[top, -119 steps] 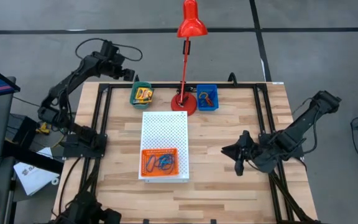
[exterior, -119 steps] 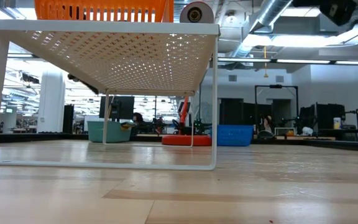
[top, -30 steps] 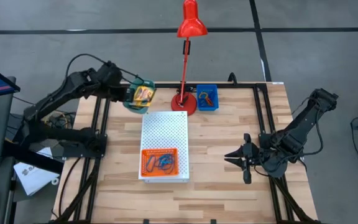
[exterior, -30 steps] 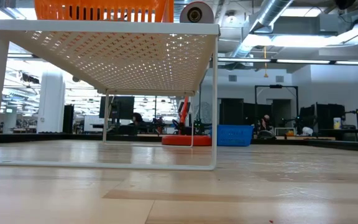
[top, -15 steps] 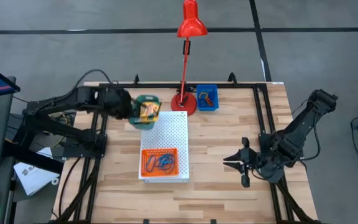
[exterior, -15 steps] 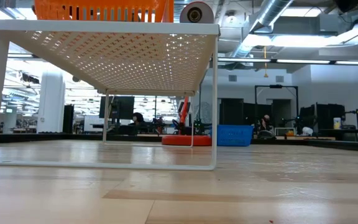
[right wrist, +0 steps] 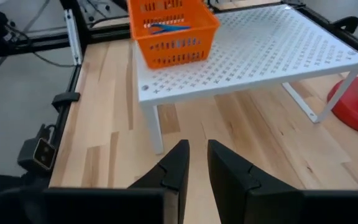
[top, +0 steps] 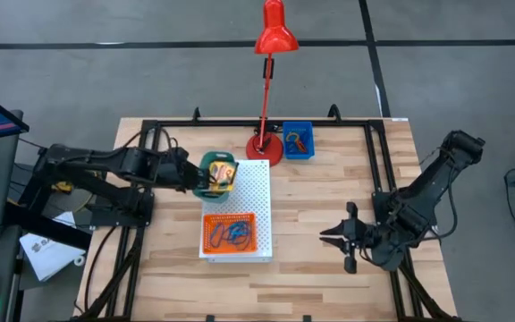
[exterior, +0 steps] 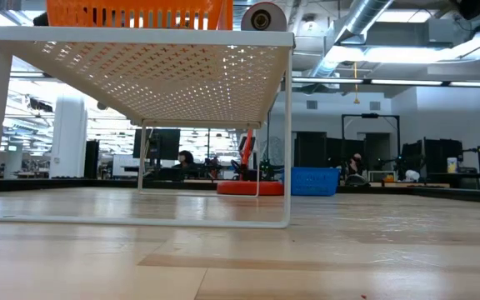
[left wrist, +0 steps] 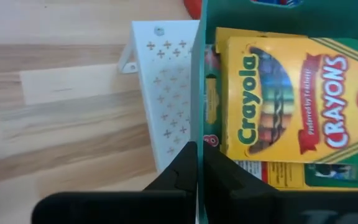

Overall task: Pick & Place Office Desk Supplies
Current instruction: Put the green bin on the shelf containing crayon boxes

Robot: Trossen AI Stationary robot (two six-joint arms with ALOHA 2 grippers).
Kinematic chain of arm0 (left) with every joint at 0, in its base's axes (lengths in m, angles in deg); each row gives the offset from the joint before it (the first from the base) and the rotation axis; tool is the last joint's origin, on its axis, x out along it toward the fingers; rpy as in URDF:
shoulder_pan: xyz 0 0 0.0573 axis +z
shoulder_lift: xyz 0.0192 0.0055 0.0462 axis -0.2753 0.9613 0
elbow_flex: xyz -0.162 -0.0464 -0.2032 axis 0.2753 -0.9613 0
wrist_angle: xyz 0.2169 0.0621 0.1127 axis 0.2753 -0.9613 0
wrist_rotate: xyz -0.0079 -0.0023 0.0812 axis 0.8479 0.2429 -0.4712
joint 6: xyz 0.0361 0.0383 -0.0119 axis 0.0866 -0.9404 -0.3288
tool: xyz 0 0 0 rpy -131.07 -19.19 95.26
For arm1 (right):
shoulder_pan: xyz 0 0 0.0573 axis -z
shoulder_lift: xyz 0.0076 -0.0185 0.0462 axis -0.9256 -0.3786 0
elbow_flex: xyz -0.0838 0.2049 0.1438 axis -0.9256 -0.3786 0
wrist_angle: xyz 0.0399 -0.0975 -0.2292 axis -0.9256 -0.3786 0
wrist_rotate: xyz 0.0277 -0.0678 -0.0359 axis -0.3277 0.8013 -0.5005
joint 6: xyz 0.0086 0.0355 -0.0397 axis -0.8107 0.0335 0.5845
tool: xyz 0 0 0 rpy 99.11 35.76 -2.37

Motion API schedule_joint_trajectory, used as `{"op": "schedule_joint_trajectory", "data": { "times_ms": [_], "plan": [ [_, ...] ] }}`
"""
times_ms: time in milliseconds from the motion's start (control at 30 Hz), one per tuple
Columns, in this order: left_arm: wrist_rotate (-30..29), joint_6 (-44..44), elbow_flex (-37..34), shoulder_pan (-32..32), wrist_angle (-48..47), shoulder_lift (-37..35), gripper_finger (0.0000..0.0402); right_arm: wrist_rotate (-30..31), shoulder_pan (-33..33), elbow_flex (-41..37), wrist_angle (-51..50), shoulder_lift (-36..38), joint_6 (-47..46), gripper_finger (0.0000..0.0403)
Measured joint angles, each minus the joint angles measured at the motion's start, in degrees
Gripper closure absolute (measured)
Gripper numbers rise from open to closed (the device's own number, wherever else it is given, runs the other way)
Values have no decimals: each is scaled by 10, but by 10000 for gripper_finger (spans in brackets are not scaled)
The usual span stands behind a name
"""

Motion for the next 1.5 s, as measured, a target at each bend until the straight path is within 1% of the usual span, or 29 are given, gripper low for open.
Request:
{"op": "schedule_joint_trajectory", "data": {
  "times_ms": [133, 233, 400, 867, 1100, 1333, 1500],
  "plan": [
    [-18, 24, -24, -23, 21, 9, 401, 6, -7, 0, -1, 0, -5, 346],
    [-20, 33, -36, -33, 47, 19, 401, 19, -15, 0, -2, 0, -9, 346],
    [-22, 41, -40, -41, 59, 31, 401, 37, -27, 0, -2, 0, -11, 346],
    [-23, 41, -43, -41, 53, 32, 401, 37, -29, 0, 0, 0, -15, 346],
    [-13, 41, -46, -41, 52, 32, 401, 37, -29, 0, 0, 0, -15, 346],
    [-12, 51, -46, -41, 34, 32, 401, 37, -29, 0, 0, 0, -15, 346],
    [-9, 51, -46, -45, 34, 32, 387, 37, -29, 0, 3, 0, -15, 346]
  ]
}}
